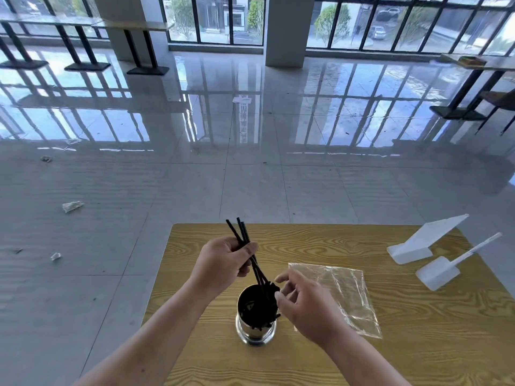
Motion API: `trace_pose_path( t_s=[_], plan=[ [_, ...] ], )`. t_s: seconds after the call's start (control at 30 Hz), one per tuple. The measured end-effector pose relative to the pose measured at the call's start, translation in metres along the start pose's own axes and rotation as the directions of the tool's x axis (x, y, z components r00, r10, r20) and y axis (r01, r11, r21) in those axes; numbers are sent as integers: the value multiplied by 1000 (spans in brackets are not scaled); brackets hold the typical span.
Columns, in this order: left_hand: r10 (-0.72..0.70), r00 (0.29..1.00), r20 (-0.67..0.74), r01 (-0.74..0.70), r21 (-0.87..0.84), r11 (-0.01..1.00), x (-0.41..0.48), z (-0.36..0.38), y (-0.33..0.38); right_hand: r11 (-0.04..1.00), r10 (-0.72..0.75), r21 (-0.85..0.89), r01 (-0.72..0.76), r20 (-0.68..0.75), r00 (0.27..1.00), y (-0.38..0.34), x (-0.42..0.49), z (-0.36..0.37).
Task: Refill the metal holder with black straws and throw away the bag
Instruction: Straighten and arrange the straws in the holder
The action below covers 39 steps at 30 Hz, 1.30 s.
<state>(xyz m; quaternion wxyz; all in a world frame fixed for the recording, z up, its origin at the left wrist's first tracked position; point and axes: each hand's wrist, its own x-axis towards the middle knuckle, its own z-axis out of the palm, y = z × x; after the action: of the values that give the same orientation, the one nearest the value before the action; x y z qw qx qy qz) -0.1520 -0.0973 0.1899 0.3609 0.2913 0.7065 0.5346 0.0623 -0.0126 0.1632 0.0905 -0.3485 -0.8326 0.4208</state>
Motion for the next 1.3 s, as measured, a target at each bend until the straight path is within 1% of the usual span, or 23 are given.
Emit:
trace_pose_path(
  t_s=[0.07, 0.17, 0.23, 0.3, 0.4, 0.5, 0.57, 0.63, 0.73, 0.87, 1.0, 1.17, 1.3],
  plan=[
    [74, 997, 10, -75, 197, 977, -1, 0, -6, 999, 32, -16, -32, -6, 999, 5, 6, 0],
    [134, 990, 39, -138, 418, 898, -6, -1, -17, 997, 72, -28, -74, -39, 997, 13, 14, 0],
    [156, 985, 71, -170, 525, 834, -8, 1, -22, 996, 81, -32, -83, -50, 995, 18, 18, 0],
    [162, 981, 105, -193, 575, 795, -9, 5, -27, 995, 88, -33, -90, -54, 995, 22, 22, 1],
    [121, 987, 104, -159, 585, 796, -10, 9, -39, 993, 103, -48, -105, -39, 994, 26, 26, 5],
    [17, 990, 137, -94, 576, 812, -9, 13, -54, 984, 145, -104, -146, -12, 989, 30, 33, 11],
    [-89, 980, 176, -43, 631, 774, -9, 17, -63, 974, 194, -123, -190, 22, 981, 33, 39, 16],
    [-155, 972, 176, -8, 685, 729, -8, 20, -68, 965, 245, -118, -235, 74, 967, 35, 44, 24],
    [-162, 974, 157, 11, 685, 729, -6, 23, -73, 955, 273, -148, -256, 113, 955, 35, 51, 32],
    [-114, 984, 137, -16, 705, 709, -4, 24, -73, 956, 255, -176, -236, 90, 963, 32, 55, 38],
    [-78, 994, 78, 0, 707, 707, -1, 25, -71, 956, 200, -230, -181, 63, 978, 26, 52, 37],
    [-116, 983, 143, -22, 717, 697, 5, 29, -67, 955, 92, -288, -73, 52, 994, 15, 51, 27],
    [-161, 976, 149, 6, 715, 699, 4, 33, -69, 952, 57, -303, -39, 51, 997, 4, 51, 17]
  ],
)
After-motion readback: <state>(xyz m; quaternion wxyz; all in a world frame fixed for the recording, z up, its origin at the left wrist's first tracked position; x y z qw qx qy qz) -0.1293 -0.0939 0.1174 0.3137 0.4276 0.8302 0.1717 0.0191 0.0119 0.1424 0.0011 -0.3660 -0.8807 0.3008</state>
